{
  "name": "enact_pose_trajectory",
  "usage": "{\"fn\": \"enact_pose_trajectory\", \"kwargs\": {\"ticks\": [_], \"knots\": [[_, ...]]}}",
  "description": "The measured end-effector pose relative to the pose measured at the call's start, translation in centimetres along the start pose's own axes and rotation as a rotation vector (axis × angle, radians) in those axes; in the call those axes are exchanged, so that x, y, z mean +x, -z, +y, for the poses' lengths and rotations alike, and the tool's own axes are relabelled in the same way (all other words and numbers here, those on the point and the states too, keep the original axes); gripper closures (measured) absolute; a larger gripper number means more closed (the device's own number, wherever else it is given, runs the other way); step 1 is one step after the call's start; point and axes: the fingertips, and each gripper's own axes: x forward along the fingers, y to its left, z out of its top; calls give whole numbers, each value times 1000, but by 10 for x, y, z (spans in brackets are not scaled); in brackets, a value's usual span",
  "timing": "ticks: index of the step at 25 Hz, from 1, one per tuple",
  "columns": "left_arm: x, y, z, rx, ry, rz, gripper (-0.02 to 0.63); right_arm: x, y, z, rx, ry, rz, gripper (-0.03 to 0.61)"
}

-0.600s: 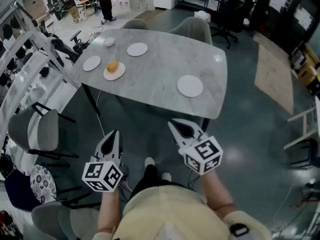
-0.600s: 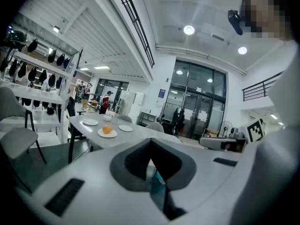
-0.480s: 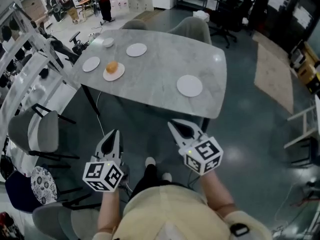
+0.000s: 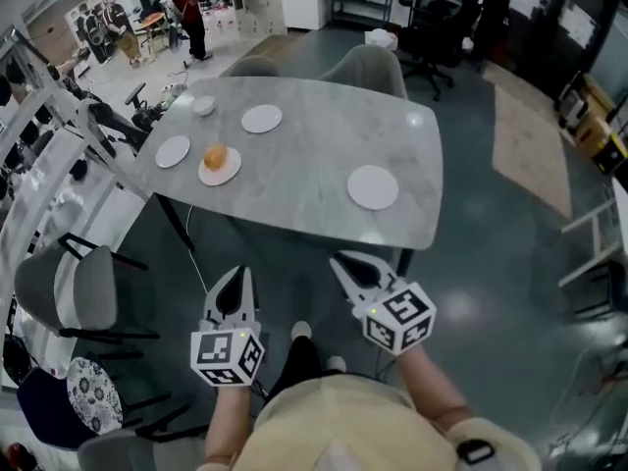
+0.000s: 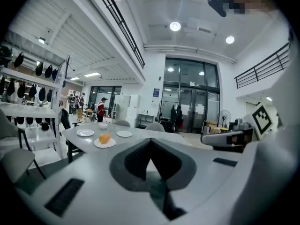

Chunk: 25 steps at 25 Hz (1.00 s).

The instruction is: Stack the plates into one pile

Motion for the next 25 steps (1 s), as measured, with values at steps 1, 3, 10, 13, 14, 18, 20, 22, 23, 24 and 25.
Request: {"fn": "enact_pose_trajectory", "kwargs": {"ticks": [1,3,10,13,14,18,20,22,23,24,25], "knots": [[5,0,4,0,11,8,627,4,-1,-1,7,7,4,572],[17,2,10,-4,33,31,627,13,-1,-8,15,24,13,572],[67,9,43,14,76,77,627,61,-4,-37,47,90,44,572],[90,12,50,13,112,92,627,78,-4,-54,69,127,47,571],[97,12,50,15,127,97,627,84,-4,-60,78,139,49,563],[121,11,58,32,189,118,627,107,-1,-74,105,182,64,516],[132,12,61,35,223,132,627,116,2,-79,119,210,78,499],[141,14,63,37,263,145,627,122,7,-86,138,249,87,480],[145,16,63,41,282,151,627,123,10,-90,148,271,89,474],[150,17,63,47,301,154,627,123,12,-93,155,291,91,468],[154,19,63,53,319,157,627,123,15,-96,160,310,95,465]]}}
